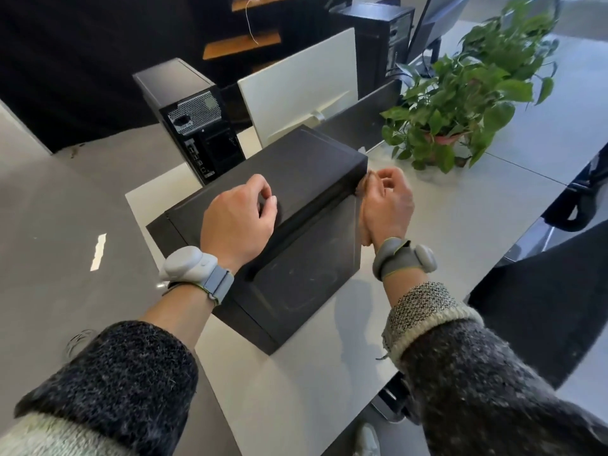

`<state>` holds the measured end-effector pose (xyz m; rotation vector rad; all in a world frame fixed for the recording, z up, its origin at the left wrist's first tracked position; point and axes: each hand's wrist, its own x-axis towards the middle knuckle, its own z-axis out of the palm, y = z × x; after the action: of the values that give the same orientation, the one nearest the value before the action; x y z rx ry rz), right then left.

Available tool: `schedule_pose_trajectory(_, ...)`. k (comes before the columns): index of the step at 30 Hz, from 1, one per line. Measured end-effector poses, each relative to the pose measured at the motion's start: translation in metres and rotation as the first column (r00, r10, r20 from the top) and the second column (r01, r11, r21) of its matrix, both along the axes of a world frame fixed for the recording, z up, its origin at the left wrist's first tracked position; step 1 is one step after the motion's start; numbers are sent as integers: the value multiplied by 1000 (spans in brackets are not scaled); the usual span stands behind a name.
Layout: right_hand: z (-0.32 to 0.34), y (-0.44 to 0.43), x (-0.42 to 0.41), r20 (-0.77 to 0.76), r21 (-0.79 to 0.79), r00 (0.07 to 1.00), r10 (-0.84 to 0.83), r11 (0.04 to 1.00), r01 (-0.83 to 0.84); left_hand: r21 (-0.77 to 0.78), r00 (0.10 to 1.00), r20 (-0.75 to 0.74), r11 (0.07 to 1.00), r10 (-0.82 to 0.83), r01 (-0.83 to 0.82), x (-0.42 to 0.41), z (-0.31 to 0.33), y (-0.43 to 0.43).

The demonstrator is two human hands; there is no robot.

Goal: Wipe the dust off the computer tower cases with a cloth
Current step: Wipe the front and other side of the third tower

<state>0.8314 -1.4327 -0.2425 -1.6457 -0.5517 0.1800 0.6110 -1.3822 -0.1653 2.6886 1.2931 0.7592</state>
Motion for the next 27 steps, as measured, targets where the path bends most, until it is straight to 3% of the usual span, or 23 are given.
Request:
schedule_pose_trajectory(4,-14,4,-2,3,-131,999,49,990,-48,-6,1000,11,1000,8,-8,-2,-3,2)
schedule_pose_trajectory(9,-15,-6,-13,130,-18,984,119,993,-117,-3,1000,20,1000,5,-5,-1,-3,2)
schedule_pose_trajectory(16,-44,-15,-2,-32,-132,985,168,976,-170,-4,1000,9,1000,5,-5,-1,-2,2)
schedule_pose_trajectory(21,-24,-13,-12,73,69,981,180,980,-185,6,1000,7,1000,6,-6,-1,-1,3)
schedule_pose_trajectory(23,-33,-11,-16,61,81,985,163,982,-168,2,1000,14,1000,13,-13,-1,-1,2)
schedule_pose_trajectory(27,-56,-14,-9,-100,-94,980,173,979,-183,2,999,23,1000,23,-23,-2,-1,1)
